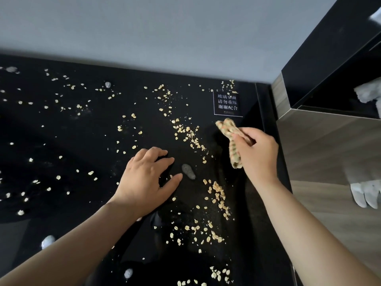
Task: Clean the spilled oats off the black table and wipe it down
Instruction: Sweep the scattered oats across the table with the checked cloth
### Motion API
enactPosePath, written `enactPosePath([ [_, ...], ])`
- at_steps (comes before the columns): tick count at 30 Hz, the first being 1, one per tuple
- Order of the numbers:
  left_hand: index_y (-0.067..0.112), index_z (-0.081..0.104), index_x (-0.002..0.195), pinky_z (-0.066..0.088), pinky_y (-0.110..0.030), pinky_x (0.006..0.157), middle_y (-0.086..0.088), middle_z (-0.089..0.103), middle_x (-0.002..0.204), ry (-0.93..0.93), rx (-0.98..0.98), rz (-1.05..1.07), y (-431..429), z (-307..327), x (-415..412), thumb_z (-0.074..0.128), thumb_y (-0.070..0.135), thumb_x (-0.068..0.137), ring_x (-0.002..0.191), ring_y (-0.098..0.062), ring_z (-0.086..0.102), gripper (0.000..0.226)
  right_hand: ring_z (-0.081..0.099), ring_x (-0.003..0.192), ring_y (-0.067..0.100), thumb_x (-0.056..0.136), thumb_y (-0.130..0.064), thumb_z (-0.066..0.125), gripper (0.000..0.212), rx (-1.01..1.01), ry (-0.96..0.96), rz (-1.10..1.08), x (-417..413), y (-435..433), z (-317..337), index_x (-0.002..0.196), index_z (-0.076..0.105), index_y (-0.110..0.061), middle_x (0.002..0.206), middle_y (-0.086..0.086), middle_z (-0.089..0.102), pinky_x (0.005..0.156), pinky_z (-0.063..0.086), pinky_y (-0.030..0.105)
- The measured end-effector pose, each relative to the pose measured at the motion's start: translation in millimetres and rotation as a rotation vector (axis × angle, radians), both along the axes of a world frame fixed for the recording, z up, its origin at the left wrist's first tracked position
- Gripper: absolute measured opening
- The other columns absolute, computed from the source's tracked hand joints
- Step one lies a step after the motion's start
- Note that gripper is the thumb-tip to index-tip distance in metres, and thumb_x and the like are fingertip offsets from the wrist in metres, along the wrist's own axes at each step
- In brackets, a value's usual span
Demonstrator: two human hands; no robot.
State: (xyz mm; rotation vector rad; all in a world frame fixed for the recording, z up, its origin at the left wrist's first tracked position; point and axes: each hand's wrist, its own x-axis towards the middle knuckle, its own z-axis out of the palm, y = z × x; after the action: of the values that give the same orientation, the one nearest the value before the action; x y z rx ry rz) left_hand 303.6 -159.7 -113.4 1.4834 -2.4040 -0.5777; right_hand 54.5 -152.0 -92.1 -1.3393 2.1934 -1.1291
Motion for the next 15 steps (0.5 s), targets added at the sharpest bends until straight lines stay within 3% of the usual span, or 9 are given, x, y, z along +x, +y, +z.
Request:
enactPosePath([
  [4, 0.020, 0.071, 0.108, 0.049, -0.042, 0.088, 0.005, 0.060, 0.113, 0.020, -0.018, -0.024, -4.9, -2.3, 3.1, 0.044, 0.059, 0.083, 0.104, -0.018, 0.054, 0.054, 0.064, 0.080, 0.005, 0.089, -0.013, 0.063, 0.018, -0.005, 0.027, -0.089, -16.3, -3.4, 0.8, 0.104, 0.072, -0.014, 0.089, -0.005, 0.069, 0.070, 0.052, 0.016],
  [8, 0.018, 0.072, 0.106, 0.050, -0.044, 0.085, 0.002, 0.061, 0.111, 0.006, -0.029, -0.029, -4.4, -2.2, 1.7, 0.046, 0.056, 0.083, 0.100, -0.021, 0.056, 0.052, 0.062, 0.077, 0.006, 0.089, -0.013, 0.062, 0.018, -0.006, 0.070, -0.127, -25.0, -13.2, -1.0, 0.104, 0.071, -0.011, 0.090, -0.003, 0.069, 0.062, 0.038, 0.000],
  [13, 0.018, 0.072, 0.107, 0.049, -0.041, 0.085, 0.001, 0.062, 0.112, -0.051, -0.018, -0.041, -2.8, 2.1, 3.4, 0.045, 0.056, 0.083, 0.099, -0.022, 0.058, 0.052, 0.063, 0.085, 0.016, 0.088, -0.010, 0.061, 0.020, 0.029, 0.103, -0.107, -22.3, -42.6, -9.7, 0.105, 0.071, -0.009, 0.094, 0.001, 0.069, 0.074, 0.050, 0.024],
  [15, 0.019, 0.071, 0.109, 0.042, -0.038, 0.090, 0.002, 0.062, 0.115, -0.089, -0.023, -0.046, -0.3, 3.8, 3.7, 0.044, 0.056, 0.083, 0.102, -0.022, 0.059, 0.053, 0.063, 0.089, 0.016, 0.088, -0.010, 0.062, 0.022, 0.057, 0.090, -0.097, -12.2, -51.0, -16.2, 0.109, 0.070, -0.010, 0.100, 0.003, 0.068, 0.078, 0.052, 0.027],
])
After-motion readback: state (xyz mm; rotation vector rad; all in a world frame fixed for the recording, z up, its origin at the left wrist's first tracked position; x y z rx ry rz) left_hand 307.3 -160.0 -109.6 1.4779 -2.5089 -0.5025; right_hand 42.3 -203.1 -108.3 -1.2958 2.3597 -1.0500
